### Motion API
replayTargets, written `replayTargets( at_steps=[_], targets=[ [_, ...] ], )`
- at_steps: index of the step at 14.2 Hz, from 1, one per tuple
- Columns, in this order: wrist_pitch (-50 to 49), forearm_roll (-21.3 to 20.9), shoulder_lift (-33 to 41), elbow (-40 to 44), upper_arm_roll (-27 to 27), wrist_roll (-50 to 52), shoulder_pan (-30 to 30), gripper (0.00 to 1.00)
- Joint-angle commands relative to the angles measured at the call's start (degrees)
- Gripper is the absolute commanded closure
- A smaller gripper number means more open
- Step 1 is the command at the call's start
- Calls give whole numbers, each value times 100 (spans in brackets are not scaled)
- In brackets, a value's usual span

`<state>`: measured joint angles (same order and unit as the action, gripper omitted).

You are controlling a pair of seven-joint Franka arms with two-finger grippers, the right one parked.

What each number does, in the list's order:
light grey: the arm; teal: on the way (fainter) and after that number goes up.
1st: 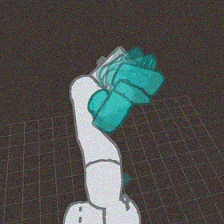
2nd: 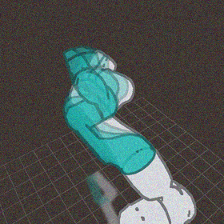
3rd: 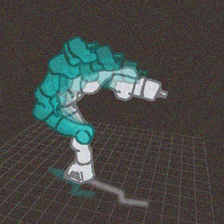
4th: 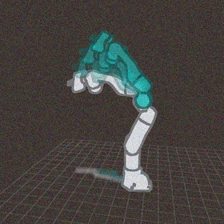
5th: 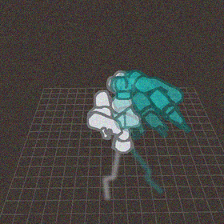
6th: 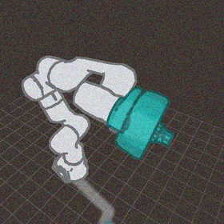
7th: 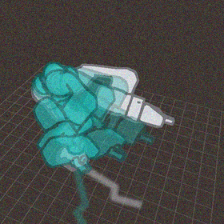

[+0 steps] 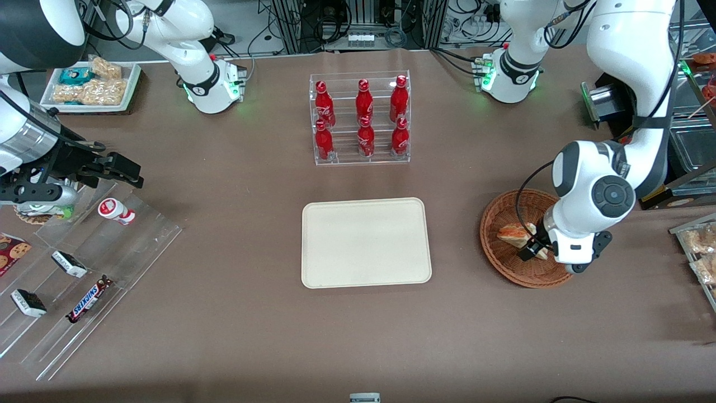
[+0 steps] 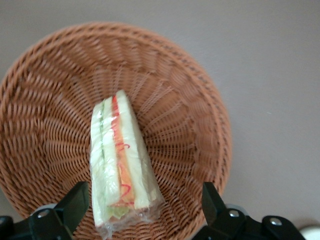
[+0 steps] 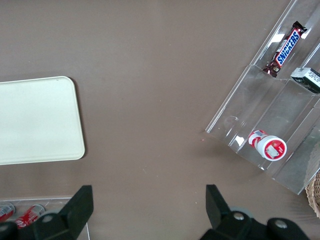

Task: Place sandwich from basket to tray
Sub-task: 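Close the left gripper on the wrapped sandwich, then lift the sandwich and carry it with the left gripper over the cream tray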

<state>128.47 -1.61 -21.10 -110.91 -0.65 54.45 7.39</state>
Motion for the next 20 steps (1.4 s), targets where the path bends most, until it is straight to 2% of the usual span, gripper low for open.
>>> replayTargets(
  at_steps=[1, 3, 4, 5, 6, 7, 9, 12, 13, 15, 17, 18, 20],
  targets=[
    [126, -111, -26, -299, 47, 408, 96, 0],
    [178, -164, -87, -344, 47, 469, 87, 0],
    [248, -164, -200, -326, 47, 522, 87, 5],
    [345, -164, -254, -318, 47, 662, 87, 48],
    [363, -164, -280, -257, 56, 706, 78, 95],
    [311, -173, -289, -125, 47, 663, 52, 100],
    [-82, -217, -158, -11, 47, 488, 61, 100],
    [-1451, -191, 263, 804, 3, 163, 95, 100],
    [-1978, -156, 316, 1225, -127, 162, 113, 100],
    [-2736, -129, 247, 2122, -802, 267, 113, 100],
    [-2722, -164, -33, 2450, -1513, 407, 227, 100],
    [-2574, -260, -165, 2521, -1700, 495, 410, 100],
    [-1934, -672, -411, 2521, -1728, 461, 1042, 99]
  ],
)
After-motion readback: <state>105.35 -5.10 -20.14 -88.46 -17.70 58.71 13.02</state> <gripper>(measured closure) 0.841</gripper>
